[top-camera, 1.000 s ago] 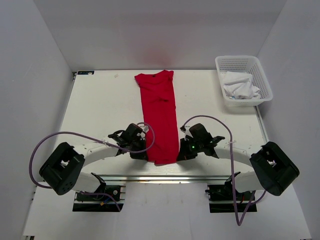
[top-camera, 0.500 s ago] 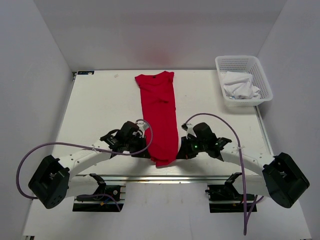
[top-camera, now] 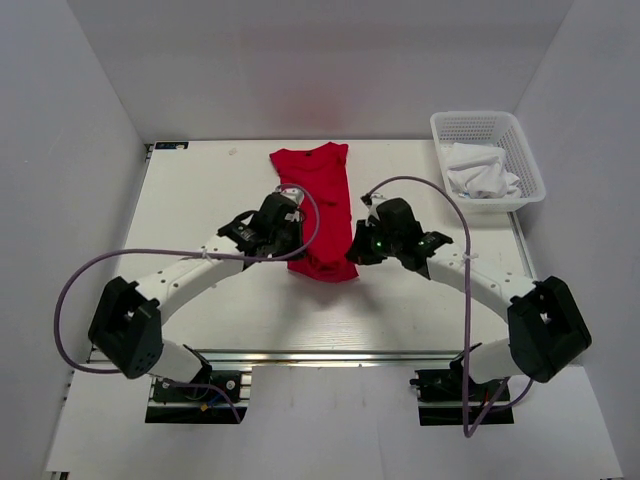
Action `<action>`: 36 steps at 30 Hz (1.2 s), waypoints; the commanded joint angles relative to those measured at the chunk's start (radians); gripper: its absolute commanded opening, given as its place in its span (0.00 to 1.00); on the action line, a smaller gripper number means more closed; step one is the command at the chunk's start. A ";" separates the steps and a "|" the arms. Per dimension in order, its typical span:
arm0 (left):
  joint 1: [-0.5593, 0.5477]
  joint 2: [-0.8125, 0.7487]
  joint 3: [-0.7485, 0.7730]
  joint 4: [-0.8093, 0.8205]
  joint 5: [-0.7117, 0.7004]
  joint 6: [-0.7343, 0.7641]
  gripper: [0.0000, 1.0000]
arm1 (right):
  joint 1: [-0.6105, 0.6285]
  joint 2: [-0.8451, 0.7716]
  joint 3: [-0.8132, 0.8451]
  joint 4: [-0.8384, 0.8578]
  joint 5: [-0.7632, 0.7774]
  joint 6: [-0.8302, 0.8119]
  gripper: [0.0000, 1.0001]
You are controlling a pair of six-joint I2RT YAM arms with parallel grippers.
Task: Fold and stack the t-shirts
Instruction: Fold the folded rectangular tshirt in 1/3 of the way
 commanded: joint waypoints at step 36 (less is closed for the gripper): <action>0.294 0.614 0.648 -0.014 -0.076 0.143 0.00 | -0.237 0.694 0.808 -0.116 -0.084 -0.184 0.00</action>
